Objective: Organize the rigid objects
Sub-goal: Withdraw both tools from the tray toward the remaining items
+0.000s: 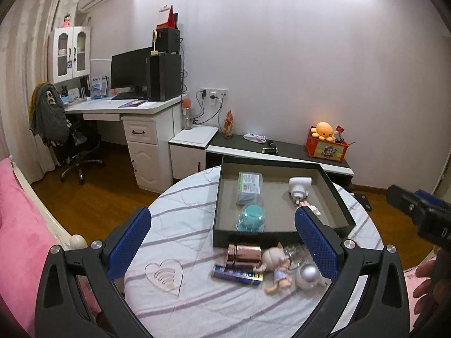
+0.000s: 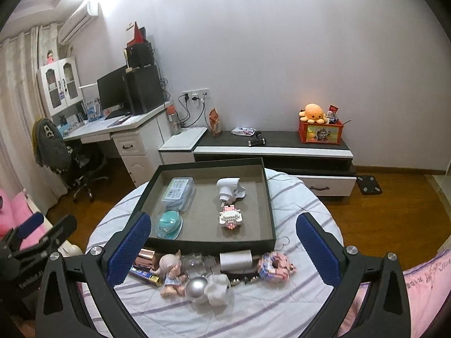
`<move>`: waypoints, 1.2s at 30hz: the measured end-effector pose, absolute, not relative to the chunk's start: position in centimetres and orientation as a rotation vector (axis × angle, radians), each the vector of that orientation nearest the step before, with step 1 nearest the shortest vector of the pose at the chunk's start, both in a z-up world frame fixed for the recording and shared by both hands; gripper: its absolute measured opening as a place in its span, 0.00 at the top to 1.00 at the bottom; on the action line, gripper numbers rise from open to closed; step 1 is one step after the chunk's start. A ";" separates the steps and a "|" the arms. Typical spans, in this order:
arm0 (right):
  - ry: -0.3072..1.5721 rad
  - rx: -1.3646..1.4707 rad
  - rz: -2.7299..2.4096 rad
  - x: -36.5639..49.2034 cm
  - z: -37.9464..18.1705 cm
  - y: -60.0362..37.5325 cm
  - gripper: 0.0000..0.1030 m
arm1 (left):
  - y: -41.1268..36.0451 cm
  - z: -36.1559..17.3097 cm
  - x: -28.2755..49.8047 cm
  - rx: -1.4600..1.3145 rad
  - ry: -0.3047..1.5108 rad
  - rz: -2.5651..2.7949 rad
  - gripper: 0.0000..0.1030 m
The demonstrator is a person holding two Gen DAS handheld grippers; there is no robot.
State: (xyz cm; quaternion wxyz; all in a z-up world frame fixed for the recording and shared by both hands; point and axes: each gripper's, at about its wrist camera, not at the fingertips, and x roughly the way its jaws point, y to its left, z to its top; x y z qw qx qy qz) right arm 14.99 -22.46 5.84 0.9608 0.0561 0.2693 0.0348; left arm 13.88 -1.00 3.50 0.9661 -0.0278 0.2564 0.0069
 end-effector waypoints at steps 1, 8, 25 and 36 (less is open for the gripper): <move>0.541 0.119 0.066 14.4 5.8 -22.6 0.00 | -1.0 3.4 13.4 -0.057 0.517 0.012 0.00; 0.541 0.147 0.050 11.0 4.6 -22.8 0.00 | -1.3 2.6 11.1 -0.054 0.532 0.014 0.00; 0.591 0.114 0.014 7.0 1.9 -23.3 0.00 | -1.9 0.4 8.7 -0.030 0.581 -0.003 0.00; 0.717 0.097 0.039 9.8 -2.4 -23.3 0.00 | -1.7 -4.5 11.3 -0.035 0.686 0.015 0.00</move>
